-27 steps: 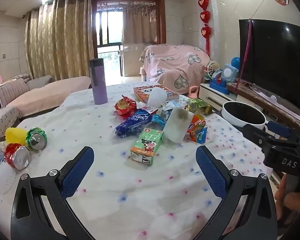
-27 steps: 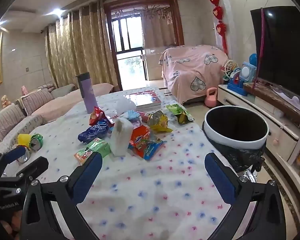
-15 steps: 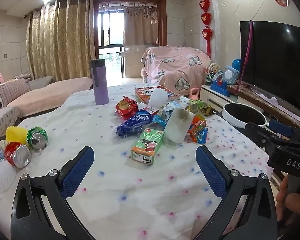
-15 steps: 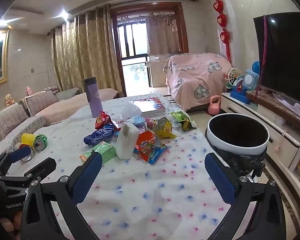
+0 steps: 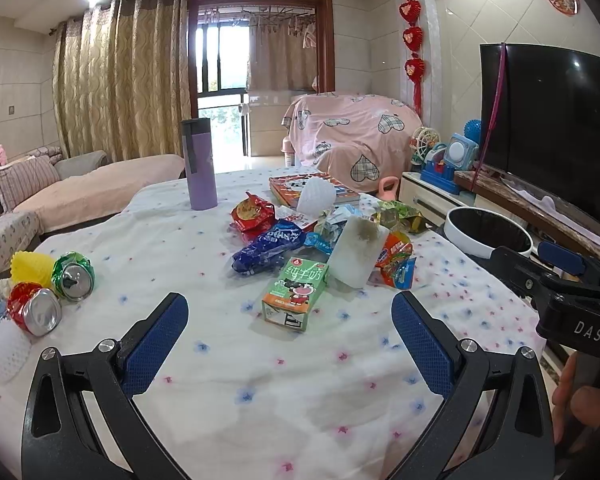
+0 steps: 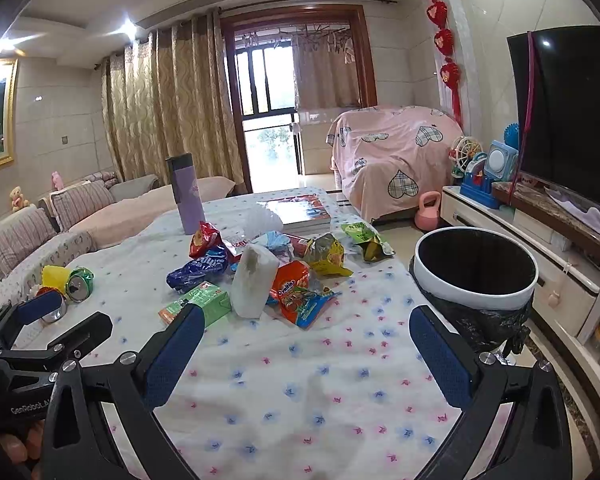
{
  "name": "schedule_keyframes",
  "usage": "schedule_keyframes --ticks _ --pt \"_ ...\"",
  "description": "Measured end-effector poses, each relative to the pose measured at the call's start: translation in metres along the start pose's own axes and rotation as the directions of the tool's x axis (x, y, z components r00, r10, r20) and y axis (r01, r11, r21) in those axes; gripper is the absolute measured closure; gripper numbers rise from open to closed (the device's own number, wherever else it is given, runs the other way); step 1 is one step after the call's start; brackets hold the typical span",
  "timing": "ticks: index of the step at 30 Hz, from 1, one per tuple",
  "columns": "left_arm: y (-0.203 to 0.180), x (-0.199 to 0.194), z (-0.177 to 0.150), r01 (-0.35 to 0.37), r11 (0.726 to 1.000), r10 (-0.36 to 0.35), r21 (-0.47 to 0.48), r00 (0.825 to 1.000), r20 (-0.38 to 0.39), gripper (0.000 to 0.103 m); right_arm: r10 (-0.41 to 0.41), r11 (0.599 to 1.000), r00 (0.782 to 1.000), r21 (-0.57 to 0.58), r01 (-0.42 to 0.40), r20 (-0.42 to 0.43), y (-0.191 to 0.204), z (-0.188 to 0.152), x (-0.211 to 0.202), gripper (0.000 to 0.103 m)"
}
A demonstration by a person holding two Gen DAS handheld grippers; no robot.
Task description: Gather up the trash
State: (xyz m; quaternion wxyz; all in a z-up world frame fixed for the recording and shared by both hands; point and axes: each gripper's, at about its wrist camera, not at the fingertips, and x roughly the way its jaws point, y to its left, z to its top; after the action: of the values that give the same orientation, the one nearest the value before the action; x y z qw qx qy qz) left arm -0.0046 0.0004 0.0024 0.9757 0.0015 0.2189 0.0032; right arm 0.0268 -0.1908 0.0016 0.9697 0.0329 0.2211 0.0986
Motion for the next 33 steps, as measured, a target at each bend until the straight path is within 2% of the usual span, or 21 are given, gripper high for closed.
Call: schedule_keyframes --ticks 33 --pt "-0.0035 0.0047 -0.0041 -0.003 1.0 0.003 0.0 1.0 -0.004 0.0 0.027 1.0 1.0 0.011 -0.027 -0.012 0.0022 -0.0031 0.0035 0.0"
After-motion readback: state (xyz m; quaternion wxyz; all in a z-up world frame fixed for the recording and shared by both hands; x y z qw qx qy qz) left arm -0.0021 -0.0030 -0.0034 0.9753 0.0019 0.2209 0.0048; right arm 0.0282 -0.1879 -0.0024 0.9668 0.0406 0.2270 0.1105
